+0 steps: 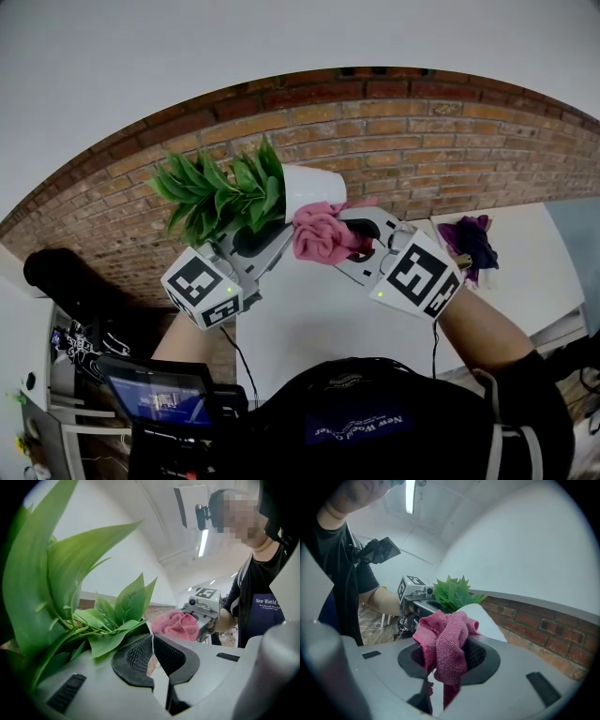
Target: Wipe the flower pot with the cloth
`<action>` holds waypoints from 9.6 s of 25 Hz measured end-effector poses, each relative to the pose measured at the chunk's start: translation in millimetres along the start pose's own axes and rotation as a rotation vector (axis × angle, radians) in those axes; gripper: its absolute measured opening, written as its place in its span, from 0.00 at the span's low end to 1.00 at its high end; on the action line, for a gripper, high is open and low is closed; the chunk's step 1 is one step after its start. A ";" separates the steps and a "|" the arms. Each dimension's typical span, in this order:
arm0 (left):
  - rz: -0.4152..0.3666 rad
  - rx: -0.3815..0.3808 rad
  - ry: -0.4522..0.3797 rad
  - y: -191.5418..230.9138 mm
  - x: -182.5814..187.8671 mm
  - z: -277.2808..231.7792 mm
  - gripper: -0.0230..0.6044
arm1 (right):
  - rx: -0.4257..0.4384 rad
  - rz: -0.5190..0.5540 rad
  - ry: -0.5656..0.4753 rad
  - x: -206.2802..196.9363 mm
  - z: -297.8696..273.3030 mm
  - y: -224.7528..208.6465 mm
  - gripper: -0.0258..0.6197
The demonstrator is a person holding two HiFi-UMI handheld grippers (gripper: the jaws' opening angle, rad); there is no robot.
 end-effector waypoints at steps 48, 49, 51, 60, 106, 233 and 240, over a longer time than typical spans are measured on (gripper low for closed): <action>0.165 -0.513 0.097 -74.6 -8.9 24.8 0.06 | 0.346 -0.516 -0.396 -32.6 44.6 -45.8 0.21; 0.155 -0.502 0.101 -74.4 -10.4 23.7 0.06 | 0.357 -0.497 -0.373 -27.4 43.7 -44.9 0.21; 0.132 -0.478 0.100 -72.9 -10.9 21.5 0.06 | 0.364 -0.464 -0.341 -17.7 43.0 -45.7 0.21; 0.077 -0.315 0.066 -51.0 -11.0 18.6 0.06 | 0.406 -0.282 -0.281 18.9 52.8 -31.7 0.21; 0.060 -0.454 -0.093 -63.4 19.1 38.9 0.05 | 0.209 -0.433 -0.455 2.9 105.4 -45.9 0.21; 0.043 -0.560 -0.344 -74.4 60.9 58.7 0.05 | 0.317 -0.518 -0.402 6.4 76.7 -30.8 0.21; 0.029 -0.541 -0.309 -52.6 61.6 59.5 0.05 | 0.324 -0.539 -0.376 6.0 53.0 -22.3 0.21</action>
Point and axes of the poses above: the fingertips, and each gripper's own axes: z backward along the fingers, y to its left, x out of its top, the point moved 6 cm from there along z, backward along the fingers, and after that the axes turned 7 degrees about z, right-handed, at the moved point
